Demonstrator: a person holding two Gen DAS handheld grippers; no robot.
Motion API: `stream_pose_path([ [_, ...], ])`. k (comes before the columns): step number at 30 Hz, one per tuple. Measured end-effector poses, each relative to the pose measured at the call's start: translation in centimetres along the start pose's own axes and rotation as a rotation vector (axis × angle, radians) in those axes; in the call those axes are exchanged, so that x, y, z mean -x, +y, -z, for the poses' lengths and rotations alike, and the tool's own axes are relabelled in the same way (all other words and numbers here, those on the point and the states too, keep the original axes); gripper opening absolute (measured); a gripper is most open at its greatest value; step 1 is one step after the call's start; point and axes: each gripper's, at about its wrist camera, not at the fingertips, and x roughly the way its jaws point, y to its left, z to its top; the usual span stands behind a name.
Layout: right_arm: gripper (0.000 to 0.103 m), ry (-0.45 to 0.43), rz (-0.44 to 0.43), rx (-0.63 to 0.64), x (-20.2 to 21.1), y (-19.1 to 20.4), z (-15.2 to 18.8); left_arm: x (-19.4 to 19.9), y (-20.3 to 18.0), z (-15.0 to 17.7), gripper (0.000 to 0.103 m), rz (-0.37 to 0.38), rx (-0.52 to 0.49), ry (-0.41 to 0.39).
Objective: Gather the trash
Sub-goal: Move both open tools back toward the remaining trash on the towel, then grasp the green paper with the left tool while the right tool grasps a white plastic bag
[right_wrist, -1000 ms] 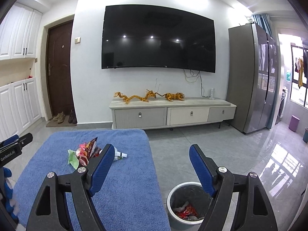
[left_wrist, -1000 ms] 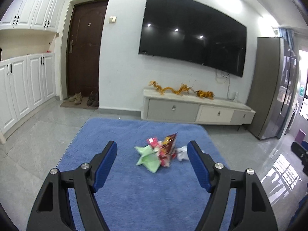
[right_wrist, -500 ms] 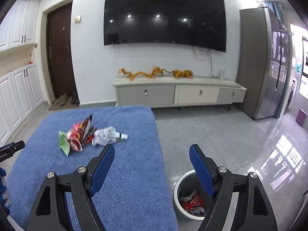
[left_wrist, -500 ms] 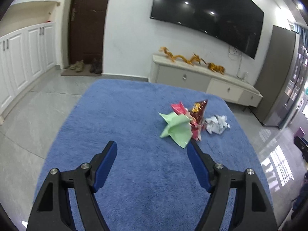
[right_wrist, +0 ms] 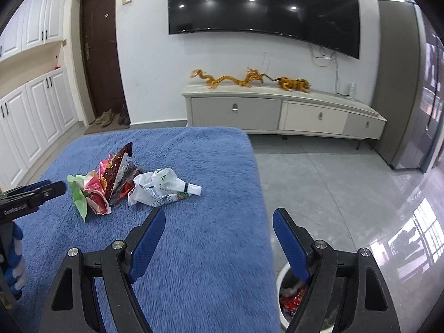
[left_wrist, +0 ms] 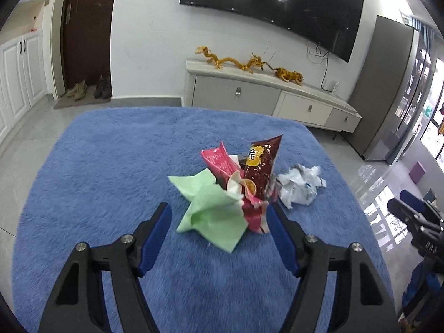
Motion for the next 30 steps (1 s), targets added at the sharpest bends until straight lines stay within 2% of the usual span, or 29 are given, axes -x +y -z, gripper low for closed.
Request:
stream_pose_path([
  [3,0.078,0.009,-0.027,0.008,-1.6,0.6,-0.6,-2.0,1.0,-0.5,0.068,-0.007,0.039,0.019],
  [4,0.078,0.01,-0.037,0.011,-2.0,0.7,-0.9,-2.6,1.4,-0.6,0.063,-0.009,0.055,0.027],
  [6,0.078,0.01,-0.053,0.022,-2.9,1.3,-1.4,-3.6,2.0,-0.6,0.061,-0.007,0.077,0.046],
  [10,0.078,0.01,-0.106,0.046,-4.5,2.4,-2.4,-4.5,3.0,-0.6,0.061,0.027,0.109,0.057],
  [14,0.078,0.051,-0.173,0.058,-7.1,3.8,-2.7,-4.8,3.5,-0.5,0.061,0.069,0.13,0.064],
  [19,0.078,0.086,-0.207,0.052,-10.0,4.7,-3.0,-5.5,3.7,0.1,0.061,0.127,0.139,0.103],
  [27,0.078,0.137,-0.244,0.076,-12.8,5.3,-3.2,-6.1,3.0,0.4,0.061,0.142,0.116,0.111],
  [28,0.078,0.144,-0.254,0.074,-13.0,5.3,-3.1,-6.1,2.9,0.4,0.058,0.145,0.117,0.111],
  [30,0.065,0.15,-0.28,0.071,-13.1,5.1,-3.0,-6.0,2.9,0.4,0.055,0.148,0.114,0.109],
])
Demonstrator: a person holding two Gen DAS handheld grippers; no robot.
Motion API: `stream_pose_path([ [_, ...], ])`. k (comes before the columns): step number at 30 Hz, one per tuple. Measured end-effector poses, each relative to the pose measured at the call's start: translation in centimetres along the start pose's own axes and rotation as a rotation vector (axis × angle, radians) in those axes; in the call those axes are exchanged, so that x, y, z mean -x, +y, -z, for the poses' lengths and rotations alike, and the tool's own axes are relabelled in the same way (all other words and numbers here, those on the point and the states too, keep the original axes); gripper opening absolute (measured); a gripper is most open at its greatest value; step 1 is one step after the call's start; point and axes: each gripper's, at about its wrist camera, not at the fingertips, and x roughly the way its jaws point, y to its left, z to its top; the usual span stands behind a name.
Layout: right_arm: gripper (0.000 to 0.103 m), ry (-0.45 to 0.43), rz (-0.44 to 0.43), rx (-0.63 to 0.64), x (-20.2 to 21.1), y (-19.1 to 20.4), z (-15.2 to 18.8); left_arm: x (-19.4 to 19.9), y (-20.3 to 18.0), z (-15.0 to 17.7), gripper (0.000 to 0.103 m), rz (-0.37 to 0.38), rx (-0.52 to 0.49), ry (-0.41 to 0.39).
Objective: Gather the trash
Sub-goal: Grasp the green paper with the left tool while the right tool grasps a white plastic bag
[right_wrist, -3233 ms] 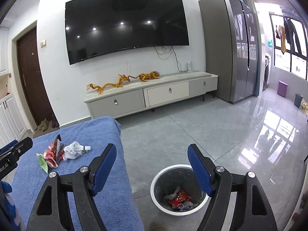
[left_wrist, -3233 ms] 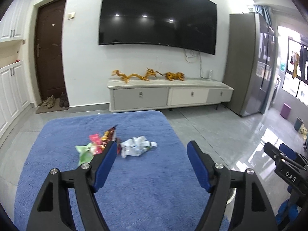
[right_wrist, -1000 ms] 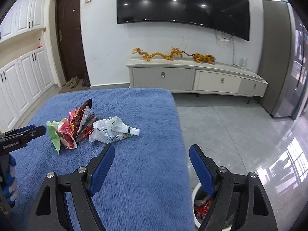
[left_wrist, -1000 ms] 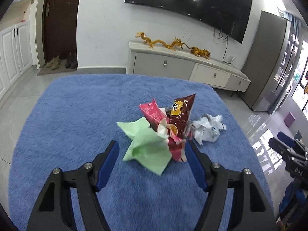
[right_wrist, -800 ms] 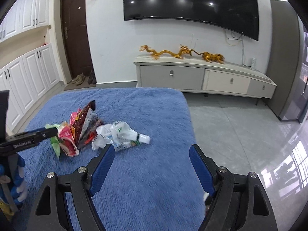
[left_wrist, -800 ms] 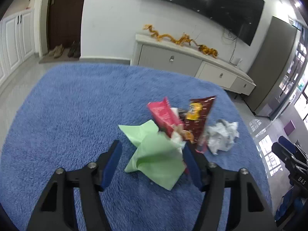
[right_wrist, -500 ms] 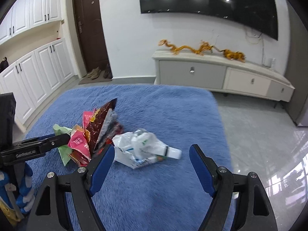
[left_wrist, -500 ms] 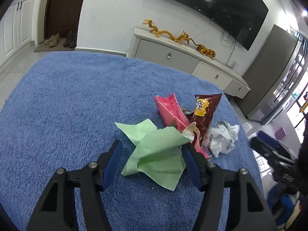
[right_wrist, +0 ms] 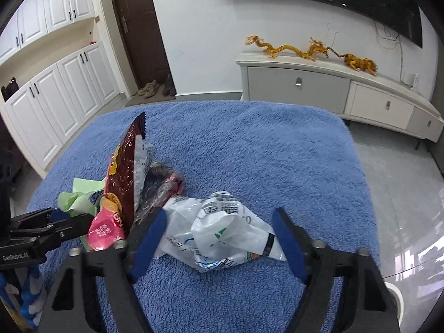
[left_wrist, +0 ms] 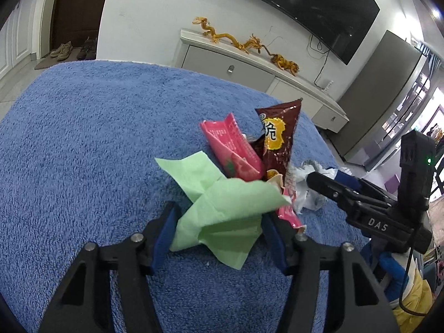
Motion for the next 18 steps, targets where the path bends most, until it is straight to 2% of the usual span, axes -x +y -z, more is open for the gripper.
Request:
stream_pose_path([
  [3,0.055,0.003,-0.018,-0.006,0.4,0.1,0.3,0.3,-0.4,0.2,0.053,-0.003,-0.014,-0.004],
  [6,0.043,-0.005,-0.022,-0.011,1.2,0.3,0.8,1.3,-0.8,0.9,0.029,0.016,-0.025,-0.014],
  [8,0.035,-0.01,-0.022,-0.013,1.8,0.5,1.0,2.1,-1.0,1.1,0.028,0.013,-0.027,-0.029],
  [10,0.031,-0.015,-0.025,-0.017,2.4,0.7,1.2,2.7,-0.9,1.4,0.018,0.011,-0.025,-0.027],
  [18,0.027,-0.03,-0.024,-0.027,5.6,1.9,2.7,5.7,-0.9,3.6,0.018,0.025,-0.025,-0.027],
])
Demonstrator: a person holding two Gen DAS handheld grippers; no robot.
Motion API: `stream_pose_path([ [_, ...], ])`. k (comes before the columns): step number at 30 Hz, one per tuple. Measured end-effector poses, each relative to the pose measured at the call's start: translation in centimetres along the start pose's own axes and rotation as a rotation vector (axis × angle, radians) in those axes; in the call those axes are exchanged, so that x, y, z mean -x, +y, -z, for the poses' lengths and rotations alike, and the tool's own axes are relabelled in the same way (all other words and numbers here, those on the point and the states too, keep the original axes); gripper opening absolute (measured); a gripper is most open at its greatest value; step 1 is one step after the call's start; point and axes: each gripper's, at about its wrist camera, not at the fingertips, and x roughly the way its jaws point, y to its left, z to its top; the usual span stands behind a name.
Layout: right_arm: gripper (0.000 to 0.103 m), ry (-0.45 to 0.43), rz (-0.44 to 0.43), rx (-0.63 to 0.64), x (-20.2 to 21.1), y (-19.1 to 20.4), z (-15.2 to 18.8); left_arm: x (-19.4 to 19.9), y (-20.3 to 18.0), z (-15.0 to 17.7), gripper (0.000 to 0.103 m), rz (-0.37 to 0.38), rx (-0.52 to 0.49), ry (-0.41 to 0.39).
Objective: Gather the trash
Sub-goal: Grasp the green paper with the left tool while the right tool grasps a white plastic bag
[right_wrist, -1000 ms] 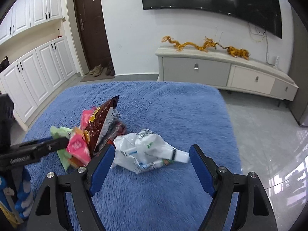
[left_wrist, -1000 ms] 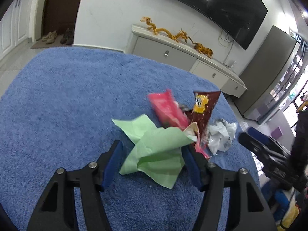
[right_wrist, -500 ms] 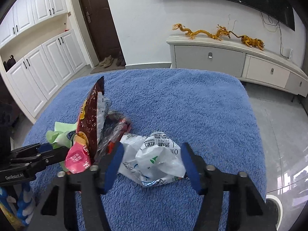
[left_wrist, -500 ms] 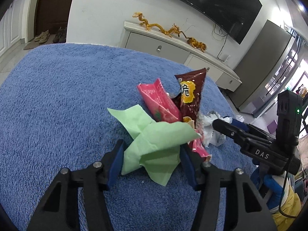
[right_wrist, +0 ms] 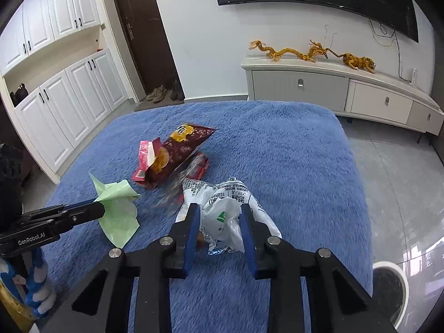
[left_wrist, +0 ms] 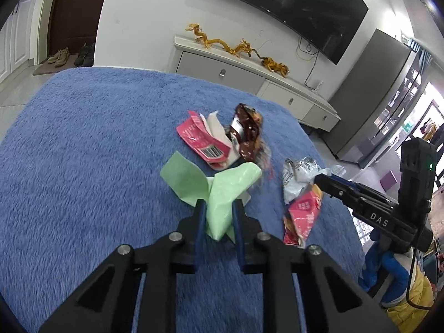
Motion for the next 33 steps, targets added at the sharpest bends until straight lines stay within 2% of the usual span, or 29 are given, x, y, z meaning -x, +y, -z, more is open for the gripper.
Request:
stream_pose_path([
  [9,0.027,-0.086,0.014,-0.023,5.8,1.6,1.1,5.0,-1.4,1.1,0.018,-0.004,-0.023,-0.053],
  [21,0.027,-0.251,0.045,-0.032,15.4,3.3,2.7,11.7,-3.0,2.9,0.018,-0.02,-0.063,-0.129],
  [33,0.027,-0.34,0.068,-0.053,20.7,3.3,4.8,16.0,-4.4,4.2,0.018,-0.037,-0.081,-0.189],
])
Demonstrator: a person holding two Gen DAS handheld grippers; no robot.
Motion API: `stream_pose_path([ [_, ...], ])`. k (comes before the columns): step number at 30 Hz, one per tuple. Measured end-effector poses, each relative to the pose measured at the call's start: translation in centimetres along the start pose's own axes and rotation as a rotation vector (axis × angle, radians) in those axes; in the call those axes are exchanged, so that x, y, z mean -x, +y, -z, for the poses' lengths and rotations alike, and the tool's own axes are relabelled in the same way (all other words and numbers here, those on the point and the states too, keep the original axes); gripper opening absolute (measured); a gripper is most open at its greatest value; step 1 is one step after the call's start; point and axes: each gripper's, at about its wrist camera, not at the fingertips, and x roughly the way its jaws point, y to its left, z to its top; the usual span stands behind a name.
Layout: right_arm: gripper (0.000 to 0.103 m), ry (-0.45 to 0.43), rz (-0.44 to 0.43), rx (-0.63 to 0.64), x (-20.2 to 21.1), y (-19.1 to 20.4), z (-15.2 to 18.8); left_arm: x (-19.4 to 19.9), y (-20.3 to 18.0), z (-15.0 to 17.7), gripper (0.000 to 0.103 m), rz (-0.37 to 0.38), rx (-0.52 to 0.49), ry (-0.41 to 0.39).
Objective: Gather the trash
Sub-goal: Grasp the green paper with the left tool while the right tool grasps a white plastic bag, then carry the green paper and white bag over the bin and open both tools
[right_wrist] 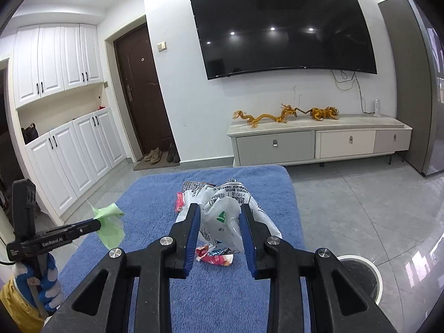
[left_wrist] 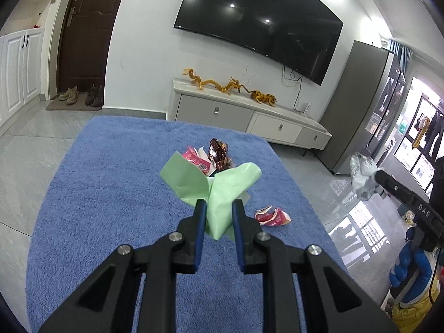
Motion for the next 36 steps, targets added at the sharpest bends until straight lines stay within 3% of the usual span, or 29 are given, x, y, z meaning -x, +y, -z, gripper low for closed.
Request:
stream_pose_path([
  [8,0.027,-0.028,0.034,-0.054,1.9,-2.0,0.4,0.2,-1.1,0.3,0.018,-0.008,-0.013,0.013],
  [19,0.027,-0.039,0.089,-0.165,2.8,-7.4,1.5,-2.4,-4.2,-0.5,0.018,0.041,-0.054,0.06],
  [28,0.027,-0.04,0.149,-0.281,2.8,-13.3,3.3,-6.7,-10.6,-2.1,0.018,0.126,-0.129,0.117],
  [36,0.027,-0.003,0.213,-0.423,1.7,-19.9,6.5,-14.1,-19.1,-2.7,0.018,0.208,-0.23,0.218],
])
